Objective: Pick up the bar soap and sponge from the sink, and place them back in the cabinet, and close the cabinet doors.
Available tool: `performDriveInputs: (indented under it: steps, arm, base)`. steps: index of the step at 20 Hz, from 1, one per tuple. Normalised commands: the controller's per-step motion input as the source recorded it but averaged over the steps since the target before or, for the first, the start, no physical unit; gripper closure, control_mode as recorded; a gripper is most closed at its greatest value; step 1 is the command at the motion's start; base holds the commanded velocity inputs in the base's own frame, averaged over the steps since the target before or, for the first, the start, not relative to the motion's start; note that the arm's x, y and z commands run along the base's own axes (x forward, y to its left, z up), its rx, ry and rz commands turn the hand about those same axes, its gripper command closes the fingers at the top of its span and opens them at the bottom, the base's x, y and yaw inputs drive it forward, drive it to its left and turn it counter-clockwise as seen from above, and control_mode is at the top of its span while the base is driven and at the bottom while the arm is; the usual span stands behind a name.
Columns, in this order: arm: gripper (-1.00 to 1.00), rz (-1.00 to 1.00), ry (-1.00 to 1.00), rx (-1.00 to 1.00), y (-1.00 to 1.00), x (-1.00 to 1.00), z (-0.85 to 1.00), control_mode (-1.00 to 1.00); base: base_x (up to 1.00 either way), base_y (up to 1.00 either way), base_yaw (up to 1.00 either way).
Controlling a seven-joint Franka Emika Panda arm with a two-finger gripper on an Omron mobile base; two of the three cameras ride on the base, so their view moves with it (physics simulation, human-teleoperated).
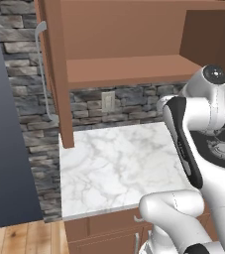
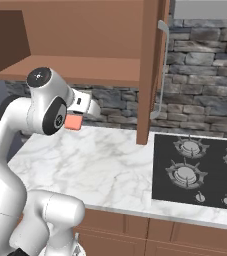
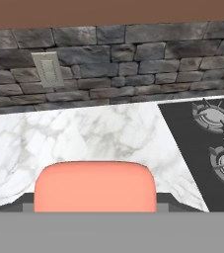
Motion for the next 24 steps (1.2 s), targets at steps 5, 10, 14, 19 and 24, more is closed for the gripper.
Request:
performDriveInputs:
  steps: [5,10,14,19,24]
  arm:
    - [1.00,0.00,0.00,0.00,0.00,0.00,0.00,1.00]
    - [1.00,0.00,0.00,0.00,0.00,0.00,0.00,-1.00]
    - [1.00,0.01,-0.10,0.00,-0.01,0.00,0.00,-1.00]
    - [1.00,0.00,-0.18,-0.01,0.06,0.00,0.11,-1.00]
    - [1.00,0.00,-0.26,-0.01,0.05,0.00,0.33,-1.00]
  base:
    - [0.21,0.14,0.00]
    - [0.00,0.00,0.00]
    - [0.00,0.00,0.00]
    - [0.00,0.00,0.00]
    - [0.00,0.00,0.00]
